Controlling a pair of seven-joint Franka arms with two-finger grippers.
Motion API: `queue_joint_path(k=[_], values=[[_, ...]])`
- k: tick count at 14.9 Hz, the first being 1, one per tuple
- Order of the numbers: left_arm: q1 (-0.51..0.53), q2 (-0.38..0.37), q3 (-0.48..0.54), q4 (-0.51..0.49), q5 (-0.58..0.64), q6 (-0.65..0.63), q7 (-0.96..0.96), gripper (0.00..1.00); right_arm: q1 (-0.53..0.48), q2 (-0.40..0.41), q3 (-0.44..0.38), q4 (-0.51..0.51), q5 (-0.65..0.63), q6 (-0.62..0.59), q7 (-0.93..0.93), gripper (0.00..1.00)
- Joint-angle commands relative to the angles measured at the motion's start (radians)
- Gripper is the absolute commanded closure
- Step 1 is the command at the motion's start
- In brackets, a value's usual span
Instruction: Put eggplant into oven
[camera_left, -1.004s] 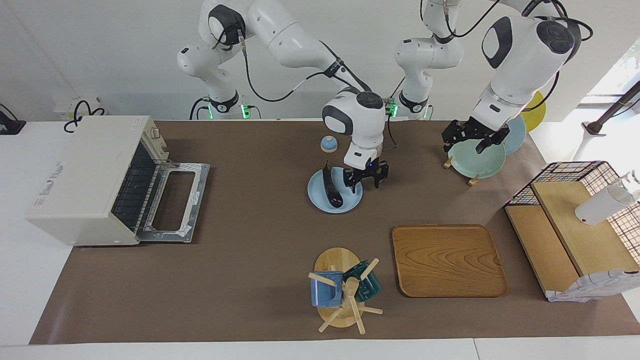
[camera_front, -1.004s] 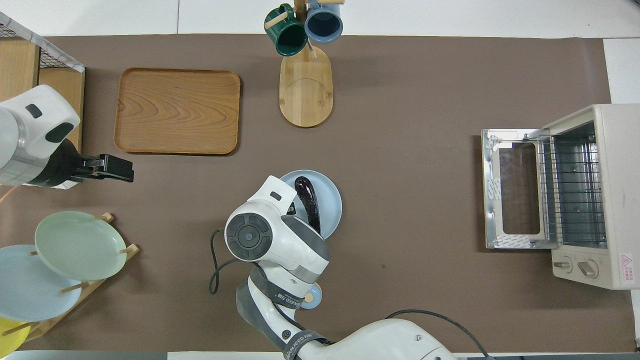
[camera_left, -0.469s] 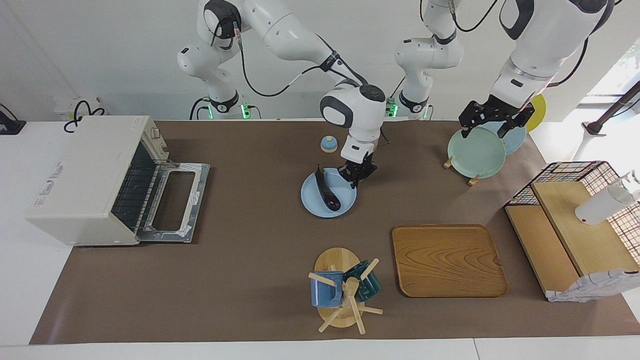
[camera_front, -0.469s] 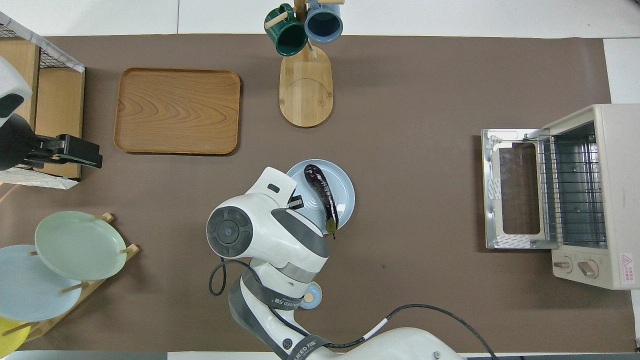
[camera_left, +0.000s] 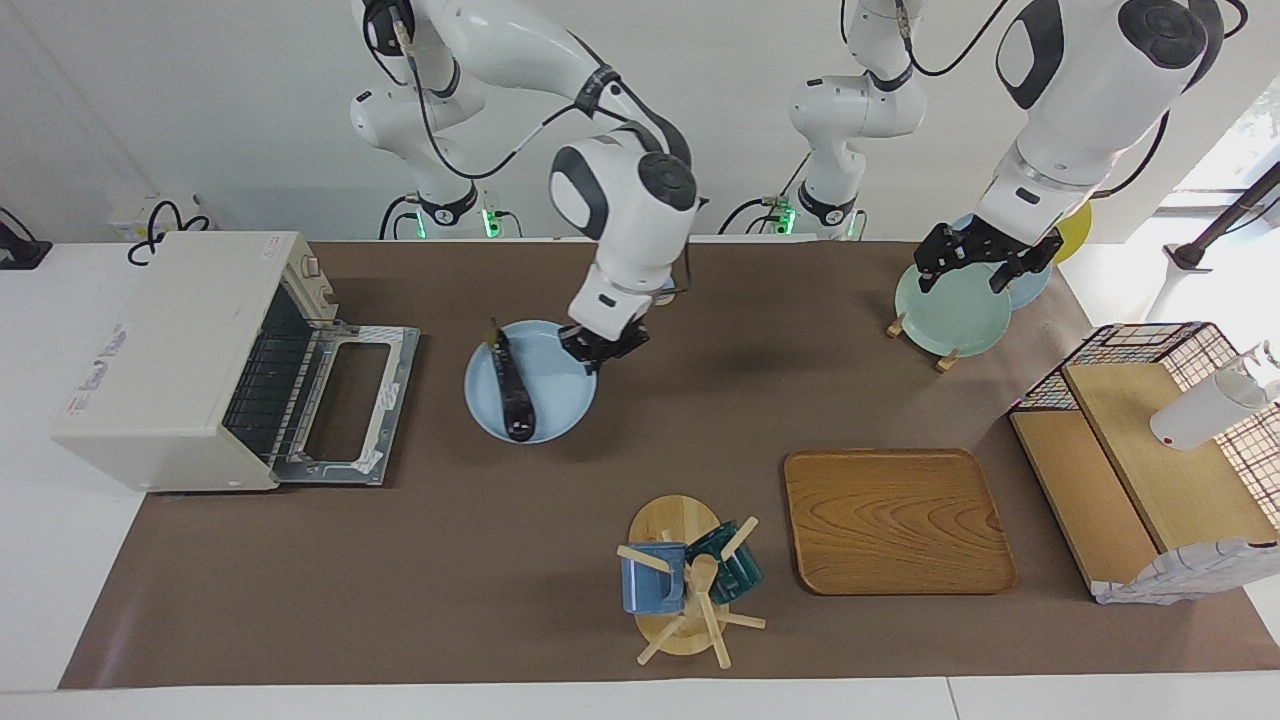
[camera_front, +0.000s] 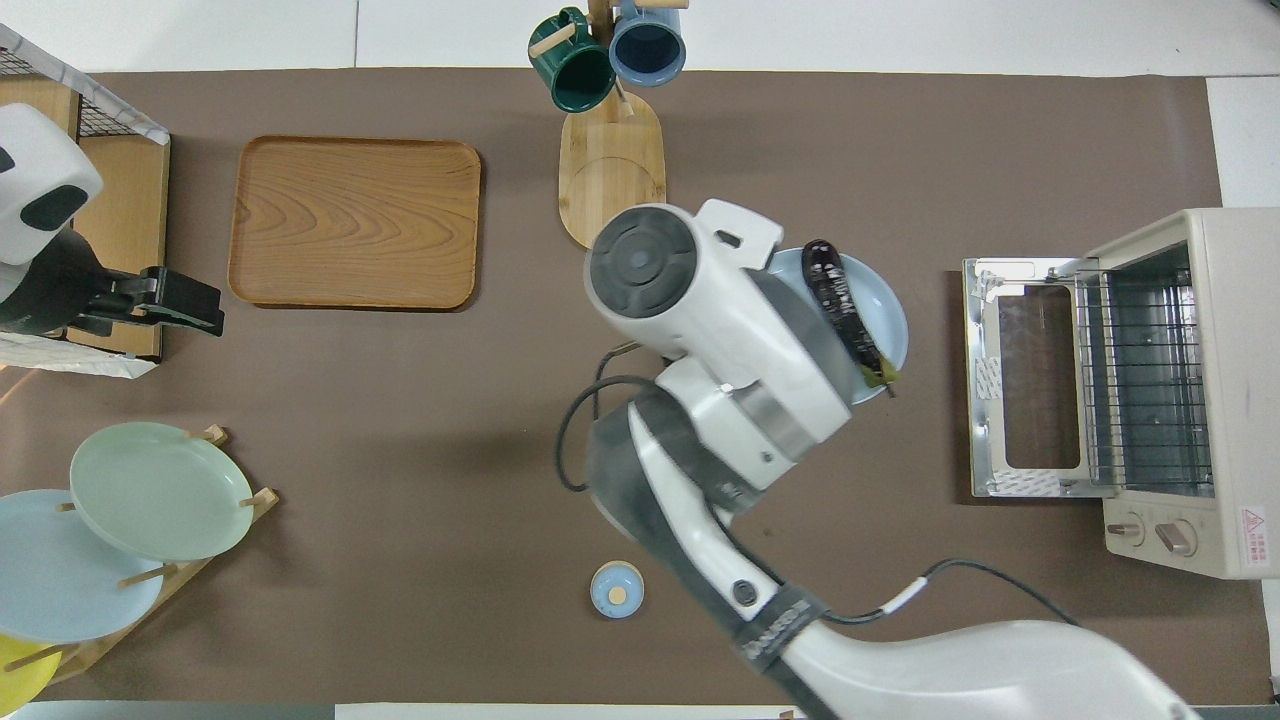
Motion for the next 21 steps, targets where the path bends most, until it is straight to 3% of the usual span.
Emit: queue_joint_path(k=[1,3,5,14,21], values=[[-0.001,-0.012,-0.001,-0.013,0.017,0.017,0.007,0.00,-0.157,-0.131,0.016,-0.217,-0.033,0.016,-0.120,1.00],[-0.002,-0.013,-0.001,-0.013,0.017,0.010,0.004,0.00,-0.193,-0.171,0.018,-0.316,-0.121,0.042,-0.122,1.00],[0.002,-0.016,-0.004,-0.013,0.017,0.009,0.004,0.00,-0.209,-0.182,0.016,-0.338,-0.152,0.033,-0.128,1.00],[0.028,-0.016,-0.017,-0.005,0.020,0.010,0.010,0.00,-0.401,-0.234,0.018,-0.407,-0.155,0.051,-0.298,1.00],[0.033,-0.016,-0.004,-0.005,0.021,0.010,0.036,0.00,-0.492,-0.260,0.018,-0.509,-0.155,0.184,-0.410,1.00]])
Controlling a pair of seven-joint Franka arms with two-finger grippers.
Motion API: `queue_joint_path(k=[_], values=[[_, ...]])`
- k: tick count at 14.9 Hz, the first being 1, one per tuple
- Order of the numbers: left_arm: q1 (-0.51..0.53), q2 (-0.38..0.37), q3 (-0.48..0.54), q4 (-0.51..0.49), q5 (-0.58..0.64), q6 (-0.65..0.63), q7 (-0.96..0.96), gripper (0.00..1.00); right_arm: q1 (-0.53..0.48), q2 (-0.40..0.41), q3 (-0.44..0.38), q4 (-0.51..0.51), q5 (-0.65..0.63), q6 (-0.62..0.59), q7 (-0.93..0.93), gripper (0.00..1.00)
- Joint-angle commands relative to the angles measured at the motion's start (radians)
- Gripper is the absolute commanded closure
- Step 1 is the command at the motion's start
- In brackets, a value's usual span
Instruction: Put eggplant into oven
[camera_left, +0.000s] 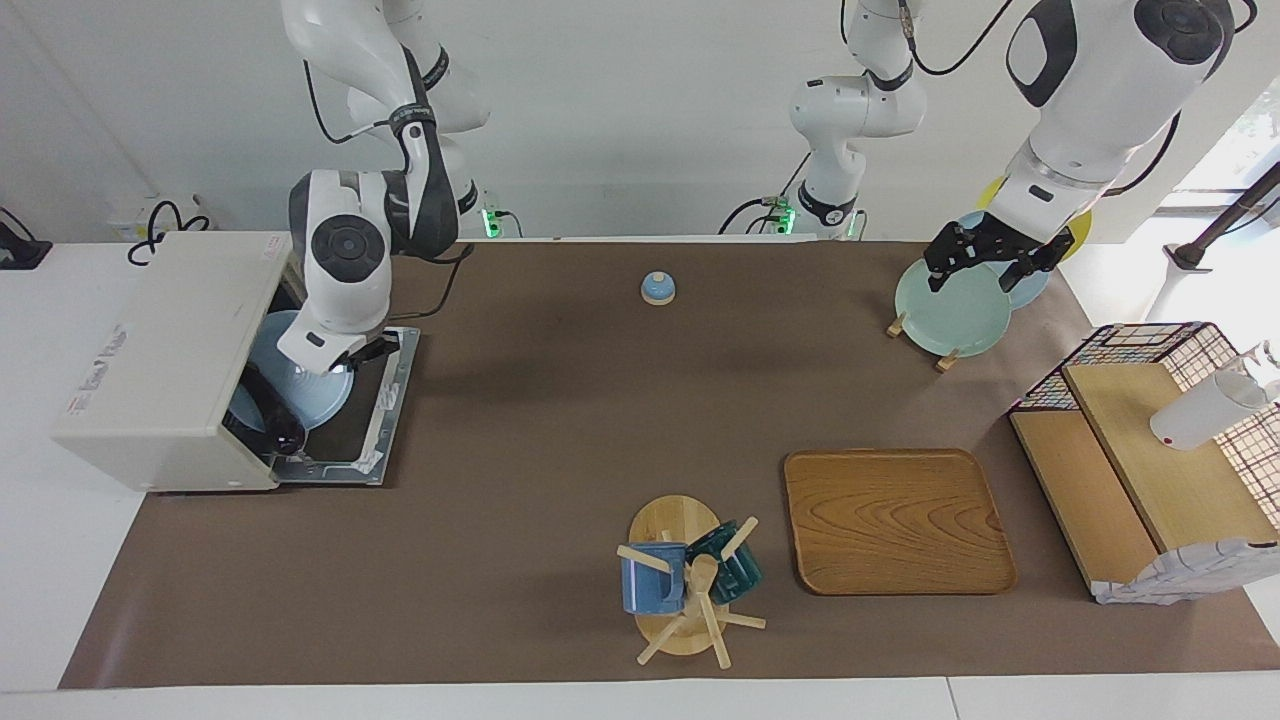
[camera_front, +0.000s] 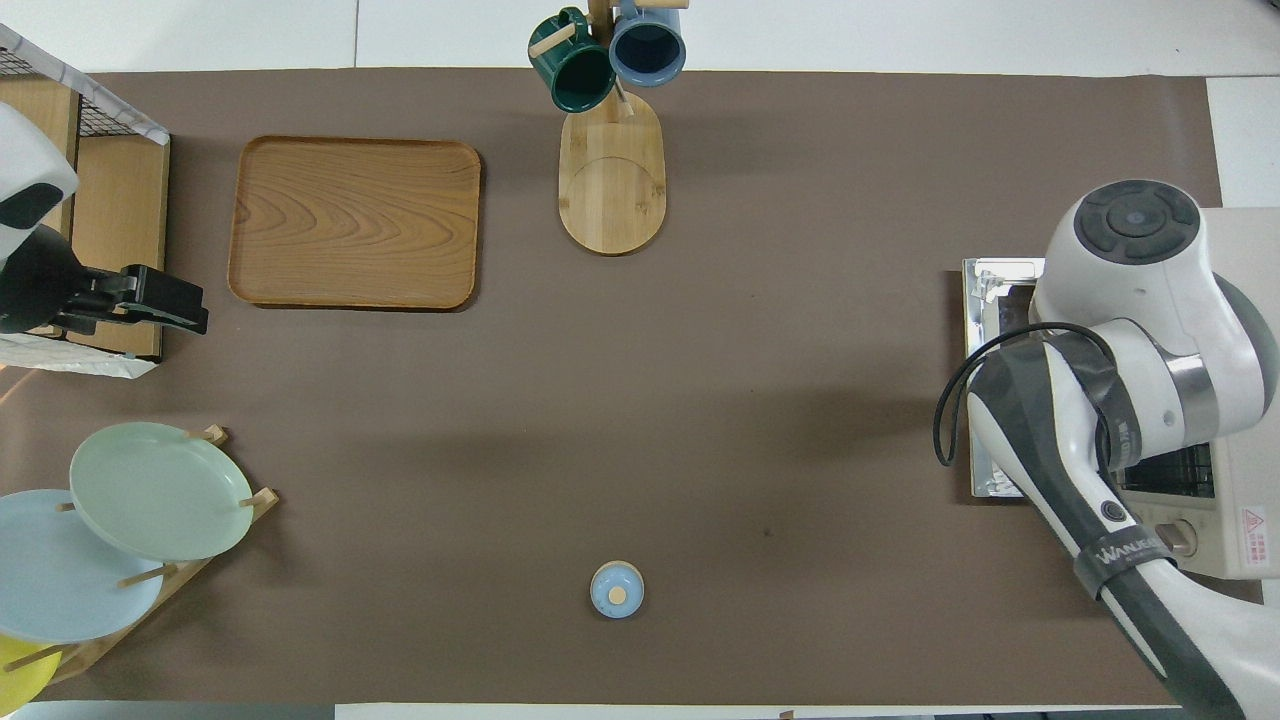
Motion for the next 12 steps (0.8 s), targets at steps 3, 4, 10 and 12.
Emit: queue_joint_path(k=[3,4,10,12], values=[[0.042,-0.014,-0.009,-0.013,0.021,0.018,0.014,0.00,-0.044,-0.051,0.016,-0.084,-0.015,0.034,-0.093,1.00],[0.043,-0.014,-0.008,-0.013,0.021,0.020,0.010,0.00,-0.053,-0.054,0.017,-0.098,-0.012,0.040,-0.093,1.00],[0.042,-0.014,-0.008,-0.015,0.021,0.017,0.013,0.00,-0.050,-0.063,0.019,-0.081,0.002,0.036,-0.197,0.58],[0.042,-0.014,-0.008,-0.015,0.021,0.017,0.013,0.00,-0.015,-0.066,0.029,0.000,0.033,-0.031,-0.192,0.58]])
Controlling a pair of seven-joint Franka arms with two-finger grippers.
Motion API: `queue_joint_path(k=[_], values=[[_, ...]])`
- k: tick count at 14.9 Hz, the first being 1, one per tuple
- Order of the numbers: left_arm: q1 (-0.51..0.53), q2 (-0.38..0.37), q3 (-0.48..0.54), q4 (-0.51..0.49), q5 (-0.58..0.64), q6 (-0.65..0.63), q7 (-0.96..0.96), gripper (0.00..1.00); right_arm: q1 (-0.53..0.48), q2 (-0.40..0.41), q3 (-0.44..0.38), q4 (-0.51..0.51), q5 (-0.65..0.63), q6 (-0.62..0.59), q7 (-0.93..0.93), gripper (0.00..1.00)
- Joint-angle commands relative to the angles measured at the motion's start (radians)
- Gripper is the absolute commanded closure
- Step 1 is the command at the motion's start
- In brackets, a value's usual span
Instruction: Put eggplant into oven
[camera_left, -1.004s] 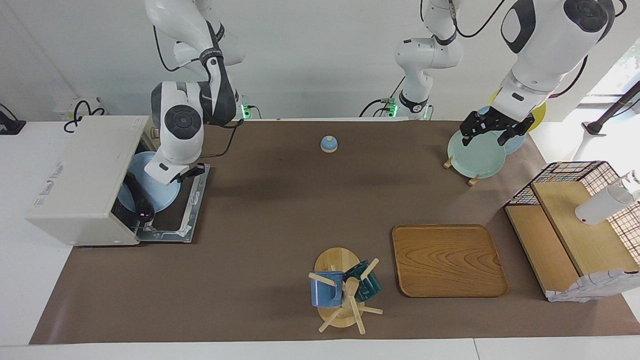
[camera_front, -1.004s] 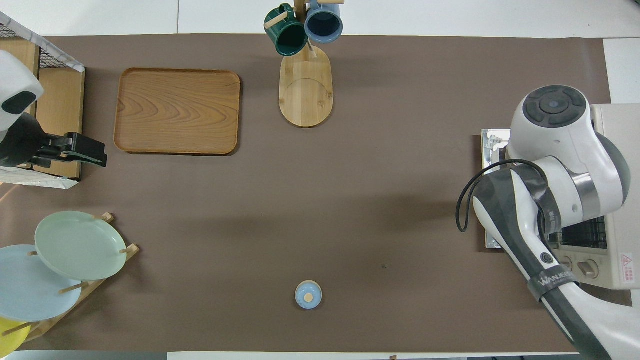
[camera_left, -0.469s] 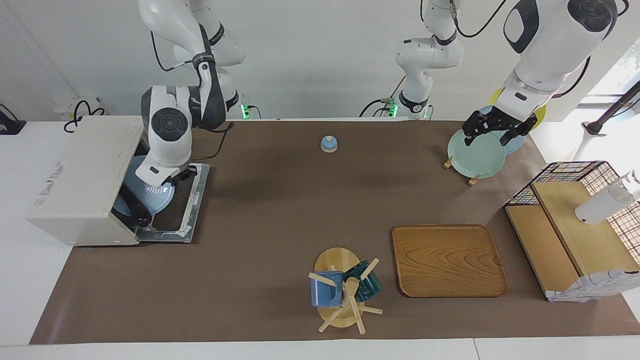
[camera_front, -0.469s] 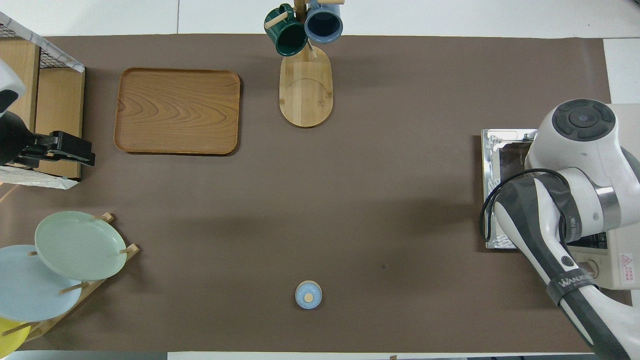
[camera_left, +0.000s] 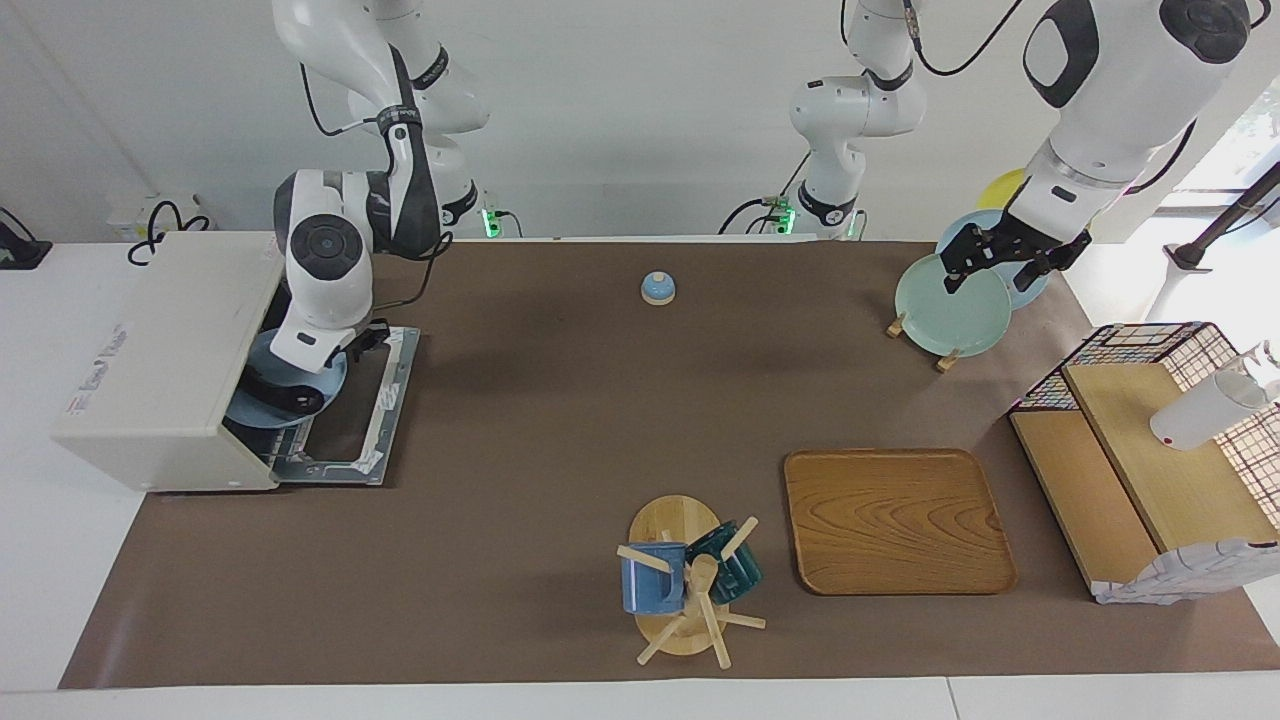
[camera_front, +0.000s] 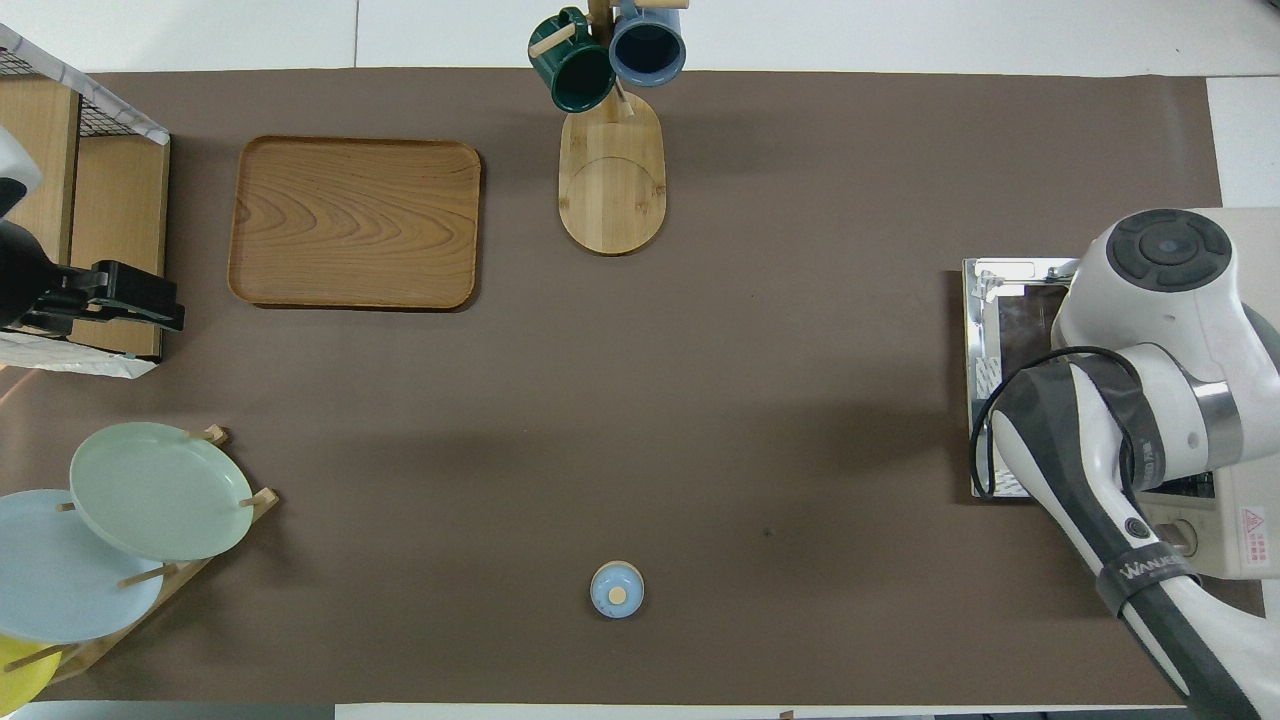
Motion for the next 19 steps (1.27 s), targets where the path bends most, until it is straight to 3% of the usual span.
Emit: queue_joint_path(k=[1,2,3,6,8,15,19], values=[[0.006,-0.014,-0.007,-0.015,0.021,0.013,0.010,0.00,0.041,-0.016,0.022,0.089,0.079,-0.061,-0.018,0.67],[0.006,-0.014,-0.007,-0.015,0.021,0.013,0.011,0.00,0.050,-0.013,0.021,0.093,0.136,-0.041,0.025,0.88],[0.006,-0.014,-0.007,-0.015,0.021,0.013,0.010,0.00,0.052,-0.011,0.022,0.082,0.159,0.012,0.087,1.00],[0.006,-0.014,-0.007,-0.015,0.021,0.013,0.011,0.00,0.104,0.004,0.022,-0.045,0.161,0.241,0.213,1.00],[0.006,-0.014,-0.007,-0.015,0.021,0.013,0.010,0.00,0.106,0.050,0.022,-0.088,0.163,0.324,0.267,1.00],[0.006,-0.014,-0.007,-0.015,0.021,0.013,0.011,0.00,0.083,0.088,0.018,-0.134,0.140,0.333,0.255,1.00],[0.006,-0.014,-0.007,-0.015,0.021,0.013,0.011,0.00,0.067,0.085,0.018,-0.144,0.036,0.326,0.249,1.00]])
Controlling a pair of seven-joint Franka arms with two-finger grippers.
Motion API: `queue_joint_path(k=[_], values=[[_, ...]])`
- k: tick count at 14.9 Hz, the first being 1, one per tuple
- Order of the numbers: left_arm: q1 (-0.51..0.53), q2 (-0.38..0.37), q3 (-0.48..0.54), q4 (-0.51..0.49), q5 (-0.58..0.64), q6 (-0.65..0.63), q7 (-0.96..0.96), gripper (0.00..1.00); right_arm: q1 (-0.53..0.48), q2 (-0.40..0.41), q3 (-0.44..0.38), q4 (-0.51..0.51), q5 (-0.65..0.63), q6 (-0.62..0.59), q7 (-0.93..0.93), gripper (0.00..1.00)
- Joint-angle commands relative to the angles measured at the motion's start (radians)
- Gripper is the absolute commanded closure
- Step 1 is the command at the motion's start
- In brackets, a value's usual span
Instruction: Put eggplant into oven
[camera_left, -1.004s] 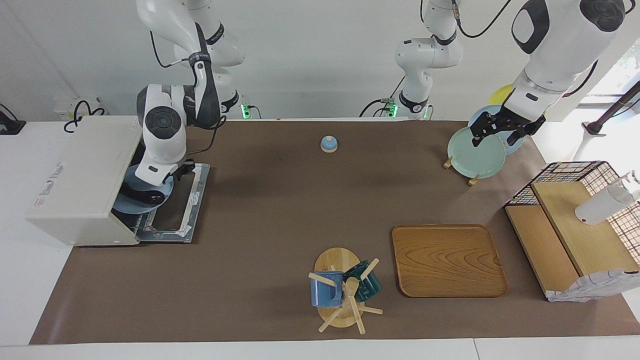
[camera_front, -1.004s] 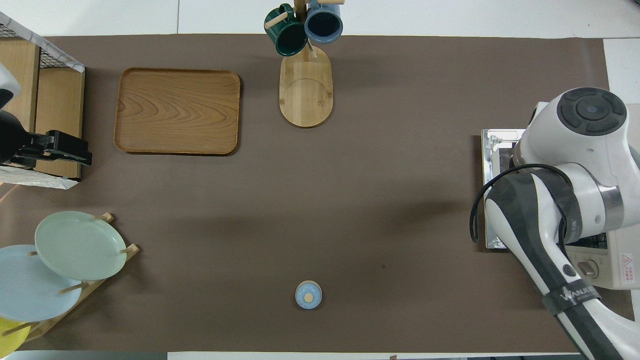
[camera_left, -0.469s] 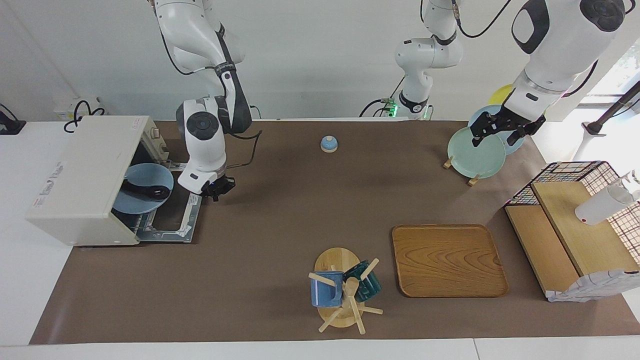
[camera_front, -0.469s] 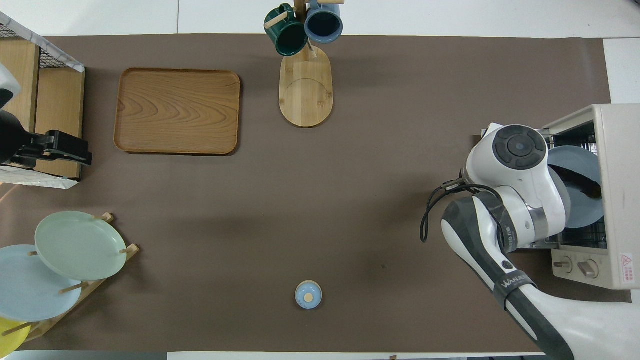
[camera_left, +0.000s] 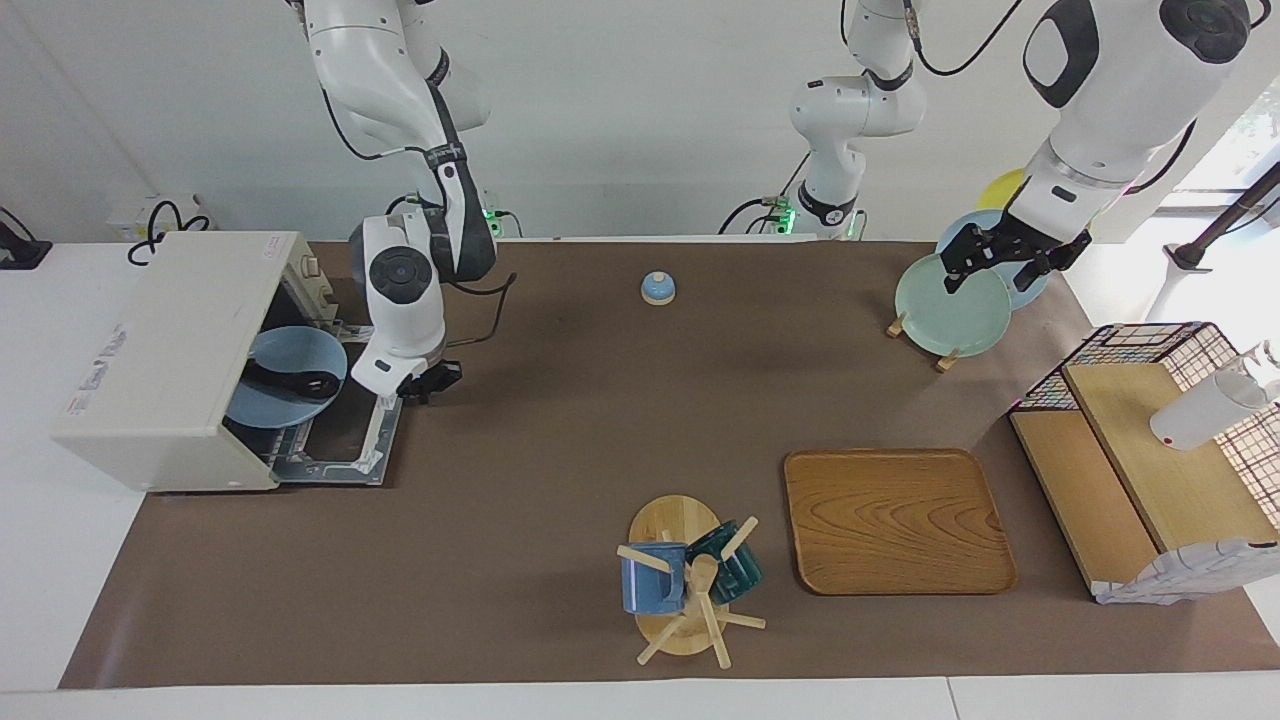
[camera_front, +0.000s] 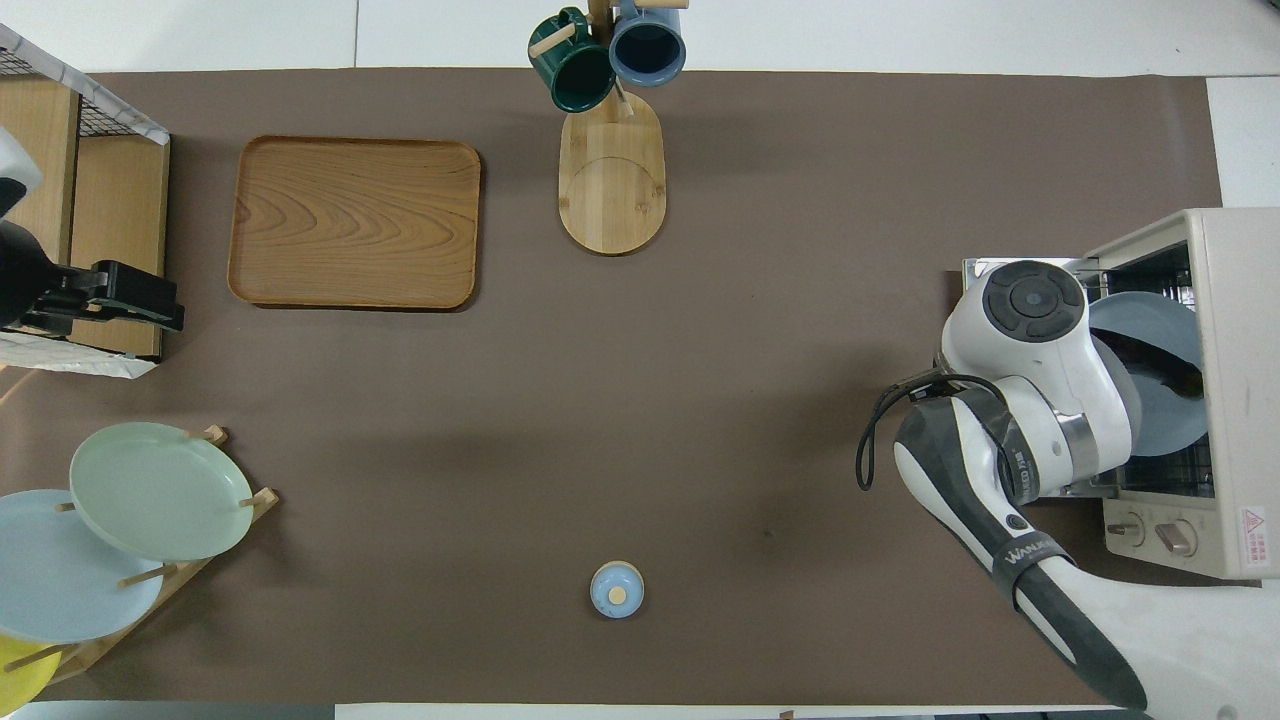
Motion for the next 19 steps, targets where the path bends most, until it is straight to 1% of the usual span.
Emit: queue_joint_path(k=[1,3,5,6,7,9,10,13,17,19], values=[[0.006,-0.014,-0.007,-0.015,0.021,0.013,0.011,0.00,-0.020,-0.022,0.005,-0.030,-0.052,0.011,-0.009,1.00],[0.006,-0.014,-0.007,-0.015,0.021,0.013,0.010,0.00,-0.022,-0.022,0.005,-0.030,-0.101,0.005,-0.010,1.00],[0.006,-0.014,-0.007,-0.015,0.021,0.013,0.011,0.00,-0.022,-0.016,0.007,0.004,-0.190,-0.010,-0.031,1.00],[0.006,-0.014,-0.007,-0.015,0.021,0.013,0.011,0.00,-0.029,-0.016,0.009,0.042,-0.195,-0.036,-0.091,1.00],[0.006,-0.014,-0.007,-0.015,0.021,0.013,0.010,0.00,-0.034,-0.014,0.007,0.091,-0.194,-0.088,-0.170,1.00],[0.006,-0.014,-0.007,-0.015,0.021,0.013,0.011,0.00,-0.081,-0.017,0.009,0.189,-0.180,-0.180,-0.312,1.00],[0.006,-0.014,-0.007,-0.015,0.021,0.013,0.011,0.00,-0.091,-0.022,0.009,0.217,-0.151,-0.214,-0.355,1.00],[0.006,-0.014,-0.007,-0.015,0.021,0.013,0.010,0.00,-0.134,-0.046,0.004,0.251,-0.131,-0.294,-0.427,1.00],[0.006,-0.014,-0.007,-0.015,0.021,0.013,0.011,0.00,-0.198,-0.097,0.001,0.251,-0.129,-0.326,-0.525,1.00],[0.006,-0.014,-0.007,-0.015,0.021,0.013,0.011,0.00,-0.217,-0.116,0.001,0.253,-0.116,-0.360,-0.532,1.00]])
